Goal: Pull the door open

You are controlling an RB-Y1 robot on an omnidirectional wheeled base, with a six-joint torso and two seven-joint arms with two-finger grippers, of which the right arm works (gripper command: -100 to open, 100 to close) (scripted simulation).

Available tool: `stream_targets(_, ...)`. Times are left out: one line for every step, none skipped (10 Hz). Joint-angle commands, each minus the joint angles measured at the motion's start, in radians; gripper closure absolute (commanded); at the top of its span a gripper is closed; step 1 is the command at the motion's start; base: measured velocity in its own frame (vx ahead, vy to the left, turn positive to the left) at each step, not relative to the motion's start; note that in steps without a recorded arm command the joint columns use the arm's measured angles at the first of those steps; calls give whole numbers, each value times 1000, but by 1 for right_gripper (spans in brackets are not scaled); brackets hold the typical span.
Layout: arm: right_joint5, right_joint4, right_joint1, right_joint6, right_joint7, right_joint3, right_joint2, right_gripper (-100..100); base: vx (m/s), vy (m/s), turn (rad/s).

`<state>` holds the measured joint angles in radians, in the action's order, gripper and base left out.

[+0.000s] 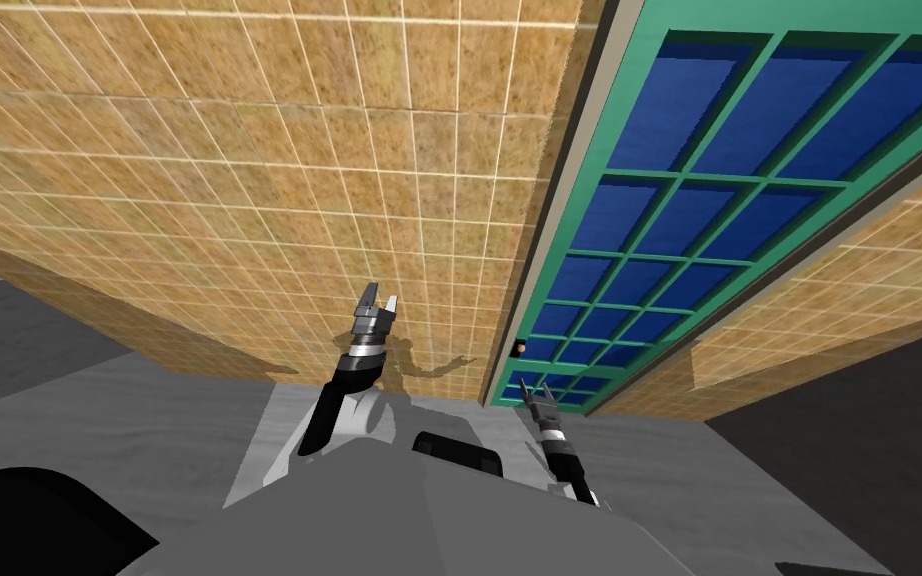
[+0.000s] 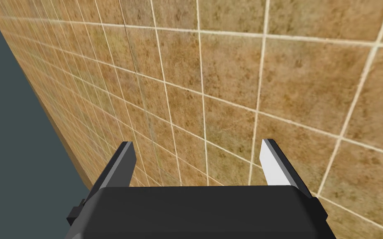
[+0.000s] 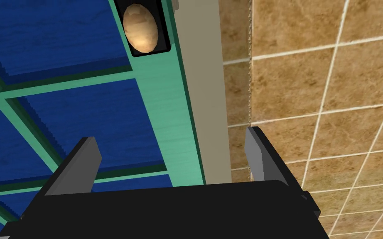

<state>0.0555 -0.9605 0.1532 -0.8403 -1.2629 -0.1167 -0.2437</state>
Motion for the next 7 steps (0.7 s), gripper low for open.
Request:
stream_targets(0,34,-11,-11,-22,-1,-2,-100,53,-66,45)
stream_targets(0,44,-13,-13,-32,-1,-3,-100,43,-52,34)
stream_targets(-1,61,-17,-16,-48,-2,-5,-100,45,-52,58)
stream_targets(-1,86,-23,-21,-73,-3,-8,-100,63,-70,98)
stream_targets(-1,101,-26,-24,-88,-3,-10,-100,75,-81,77)
stream_targets(-2,116,-29,-27,-103,-4,-12,-100,69,-85,66)
stream_targets(-1,112,-30,-28,-91,-3,-11,-100,29,-40,17)
